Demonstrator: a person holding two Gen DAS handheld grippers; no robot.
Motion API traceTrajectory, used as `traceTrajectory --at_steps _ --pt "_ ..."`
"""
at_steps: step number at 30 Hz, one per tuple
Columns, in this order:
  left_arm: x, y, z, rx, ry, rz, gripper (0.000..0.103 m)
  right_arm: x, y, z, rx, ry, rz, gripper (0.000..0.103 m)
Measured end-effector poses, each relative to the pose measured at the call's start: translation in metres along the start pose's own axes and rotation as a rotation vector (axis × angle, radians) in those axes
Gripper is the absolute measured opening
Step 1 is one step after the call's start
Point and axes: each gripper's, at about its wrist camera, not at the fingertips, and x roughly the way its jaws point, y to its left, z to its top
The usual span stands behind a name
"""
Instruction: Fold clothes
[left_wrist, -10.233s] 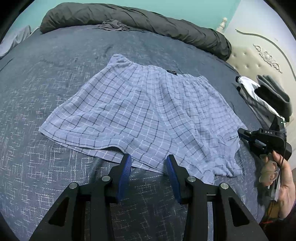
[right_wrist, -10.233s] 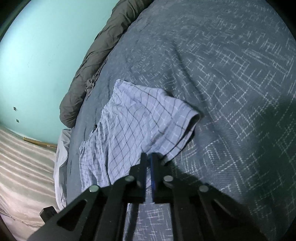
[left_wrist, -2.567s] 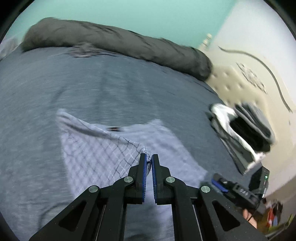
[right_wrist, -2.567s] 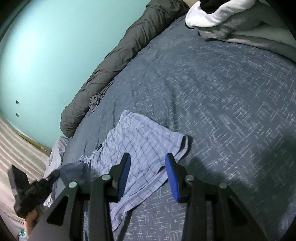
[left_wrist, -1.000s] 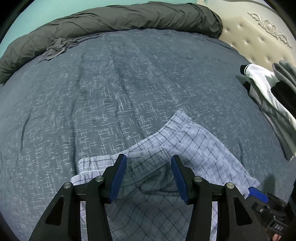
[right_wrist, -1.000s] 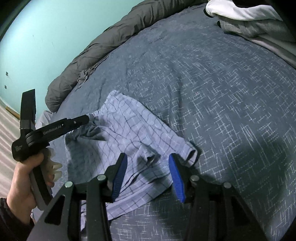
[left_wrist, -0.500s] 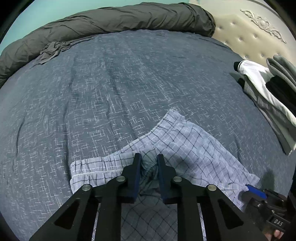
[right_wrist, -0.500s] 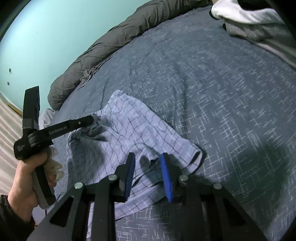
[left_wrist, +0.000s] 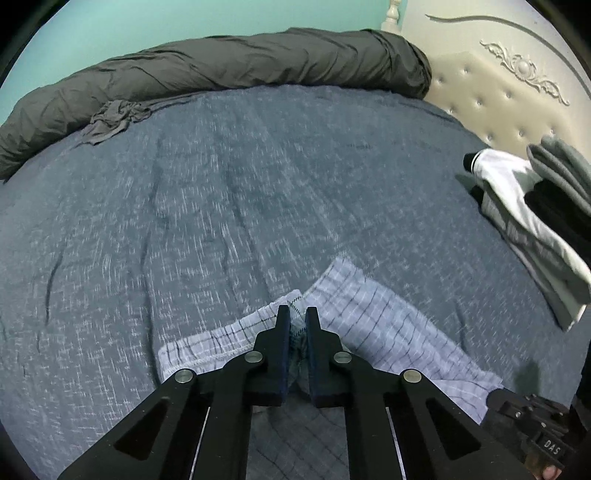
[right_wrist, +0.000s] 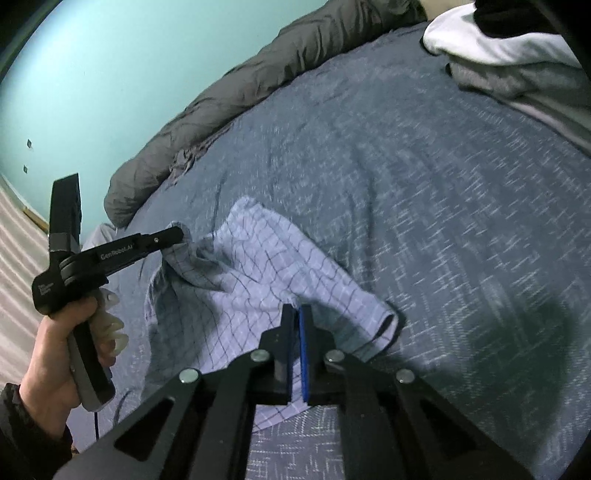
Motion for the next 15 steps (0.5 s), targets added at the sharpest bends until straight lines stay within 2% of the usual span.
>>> traceTrajectory --at_steps 9,15 --pt "0.012 -0.016 0.031 -0.013 -0.014 -0.044 0.008 -0.014 -0.02 -0.001 0.045 -0.033 -0.045 0.002" --pt "0.045 -0.023 0.043 -0.032 0.053 -0.042 0.009 -0.009 -0.029 -0.004 0.067 -0.019 -0.065 0.002"
